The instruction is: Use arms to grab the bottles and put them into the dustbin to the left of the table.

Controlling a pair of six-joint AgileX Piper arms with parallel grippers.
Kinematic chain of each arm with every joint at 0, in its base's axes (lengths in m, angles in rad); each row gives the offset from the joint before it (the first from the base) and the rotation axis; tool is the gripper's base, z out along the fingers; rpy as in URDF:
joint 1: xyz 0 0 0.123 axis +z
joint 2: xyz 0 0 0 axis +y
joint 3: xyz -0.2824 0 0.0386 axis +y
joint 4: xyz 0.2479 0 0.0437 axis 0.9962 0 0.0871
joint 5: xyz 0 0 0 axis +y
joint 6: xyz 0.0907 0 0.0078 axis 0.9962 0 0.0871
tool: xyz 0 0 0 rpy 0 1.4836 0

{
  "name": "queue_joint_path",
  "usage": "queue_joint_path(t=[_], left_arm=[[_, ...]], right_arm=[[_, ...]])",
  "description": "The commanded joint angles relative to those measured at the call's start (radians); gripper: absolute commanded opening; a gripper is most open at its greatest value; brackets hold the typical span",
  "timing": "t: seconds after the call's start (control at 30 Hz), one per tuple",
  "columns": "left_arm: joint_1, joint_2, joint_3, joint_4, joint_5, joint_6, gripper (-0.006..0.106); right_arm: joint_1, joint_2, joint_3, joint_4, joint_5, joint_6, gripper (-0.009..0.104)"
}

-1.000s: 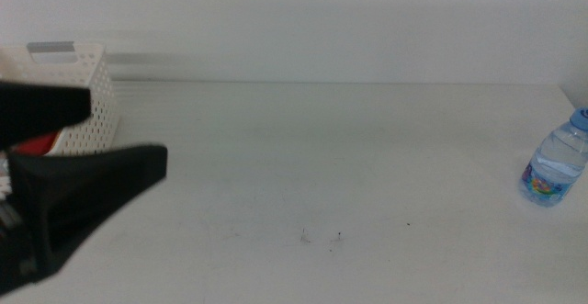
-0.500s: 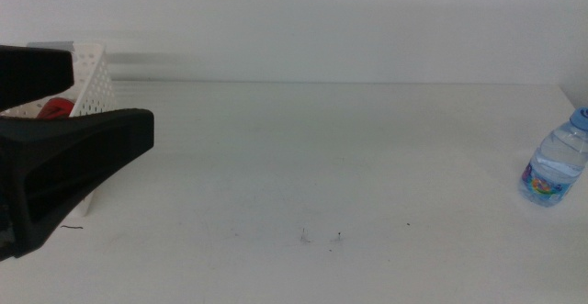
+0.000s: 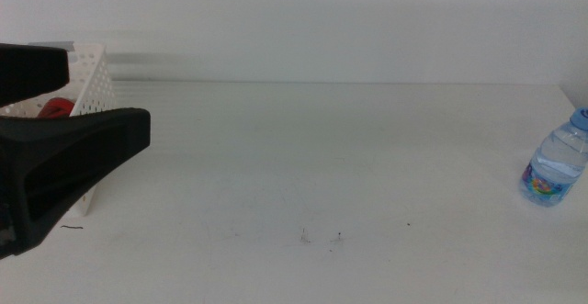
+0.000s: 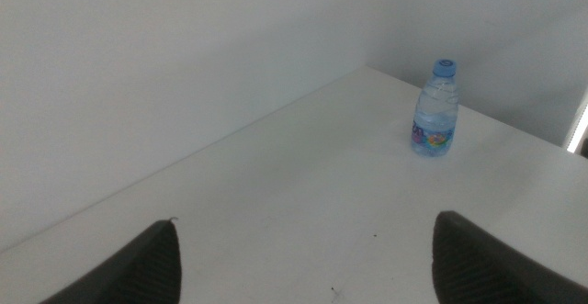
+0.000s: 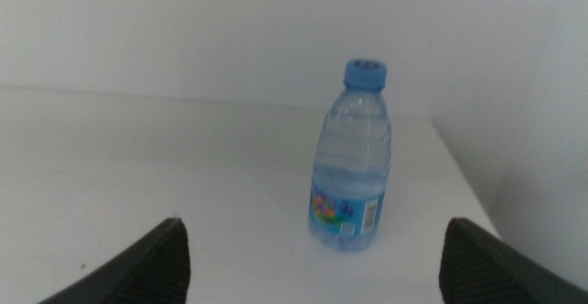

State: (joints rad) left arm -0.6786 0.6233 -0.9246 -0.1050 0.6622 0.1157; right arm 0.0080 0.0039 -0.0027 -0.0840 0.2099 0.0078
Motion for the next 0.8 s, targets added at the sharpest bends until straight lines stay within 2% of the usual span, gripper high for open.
queue_joint_path(t=[0.0,0.2,0.37,0.6,0.77], left_arm=[[-0.009,0.001,-0.006,0.004,-0.007,-0.010,0.094],[-0.009,0.001,-0.006,0.004,-0.007,-0.010,0.094],[-0.009,0.001,-0.006,0.004,-0.007,-0.010,0.094],[-0.009,0.001,-0.006,0.004,-0.007,-0.010,0.094],[-0.009,0.001,-0.006,0.004,-0.007,-0.010,0.094]], right_arm=[[-0.008,-0.004,0.003,-0.024,-0.052,-0.008,0.091],[-0.008,-0.004,0.003,-0.015,-0.076,0.007,0.091],[-0.006,0.039,0.003,-0.015,-0.185,0.007,0.091],[-0.008,0.233,0.003,-0.017,-0.293,0.010,0.091],[-0.008,0.429,0.003,-0.019,-0.473,0.003,0.091]])
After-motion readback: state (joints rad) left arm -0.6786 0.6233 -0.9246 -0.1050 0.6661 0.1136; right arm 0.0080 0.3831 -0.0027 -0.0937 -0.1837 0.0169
